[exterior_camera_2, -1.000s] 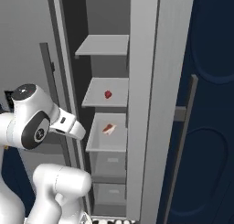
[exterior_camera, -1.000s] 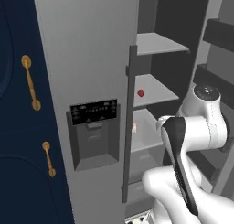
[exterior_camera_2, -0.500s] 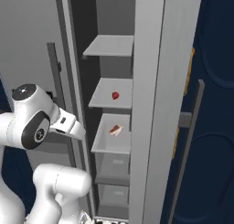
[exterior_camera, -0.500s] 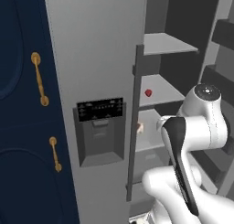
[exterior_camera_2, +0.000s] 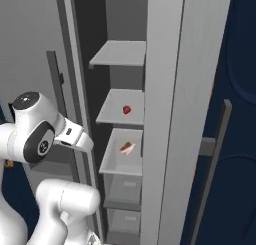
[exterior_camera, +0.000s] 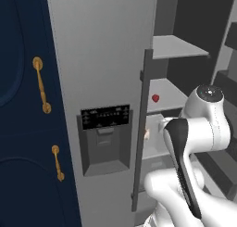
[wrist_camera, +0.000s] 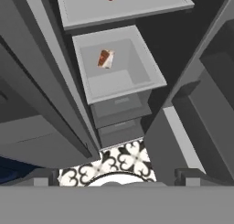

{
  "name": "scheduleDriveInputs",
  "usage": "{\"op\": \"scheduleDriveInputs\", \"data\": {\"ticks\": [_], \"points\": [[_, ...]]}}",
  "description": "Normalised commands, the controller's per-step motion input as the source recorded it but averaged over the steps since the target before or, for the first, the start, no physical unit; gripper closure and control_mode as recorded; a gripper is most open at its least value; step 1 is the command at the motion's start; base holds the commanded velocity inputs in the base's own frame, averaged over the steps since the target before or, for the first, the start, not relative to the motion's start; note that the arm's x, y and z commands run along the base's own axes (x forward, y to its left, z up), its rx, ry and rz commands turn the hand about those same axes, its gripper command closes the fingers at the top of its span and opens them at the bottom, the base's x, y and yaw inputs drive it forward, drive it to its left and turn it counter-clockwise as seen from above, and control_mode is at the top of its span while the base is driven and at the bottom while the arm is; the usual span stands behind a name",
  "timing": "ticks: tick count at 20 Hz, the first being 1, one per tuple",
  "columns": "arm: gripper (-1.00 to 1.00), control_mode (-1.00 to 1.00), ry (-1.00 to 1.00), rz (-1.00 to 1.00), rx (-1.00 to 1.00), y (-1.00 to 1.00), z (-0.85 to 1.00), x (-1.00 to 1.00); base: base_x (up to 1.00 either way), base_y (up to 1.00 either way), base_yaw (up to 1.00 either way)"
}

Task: Take the strawberry from the fridge and place it on top of the pancake, located on the dining counter.

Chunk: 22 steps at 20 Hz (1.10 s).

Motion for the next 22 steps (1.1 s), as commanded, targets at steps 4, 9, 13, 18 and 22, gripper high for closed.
{"op": "scheduleDriveInputs", "data": {"ticks": [4, 9, 13, 18, 22], "points": [[-1.00, 1.00, 0.00, 0.00, 0.00, 0.00, 0.00, 0.00, 0.40, 0.00, 0.01], [-1.00, 1.00, 0.00, 0.00, 0.00, 0.00, 0.00, 0.00, 0.33, -0.15, 0.02], [-1.00, 1.00, 0.00, 0.00, 0.00, 0.00, 0.00, 0.00, 0.19, -0.30, 0.00], [-1.00, 1.00, 0.00, 0.00, 0.00, 0.00, 0.00, 0.00, 0.13, -0.35, 0.00], [-1.00, 1.00, 0.00, 0.00, 0.00, 0.00, 0.00, 0.00, 0.15, -0.33, 0.00]]}}
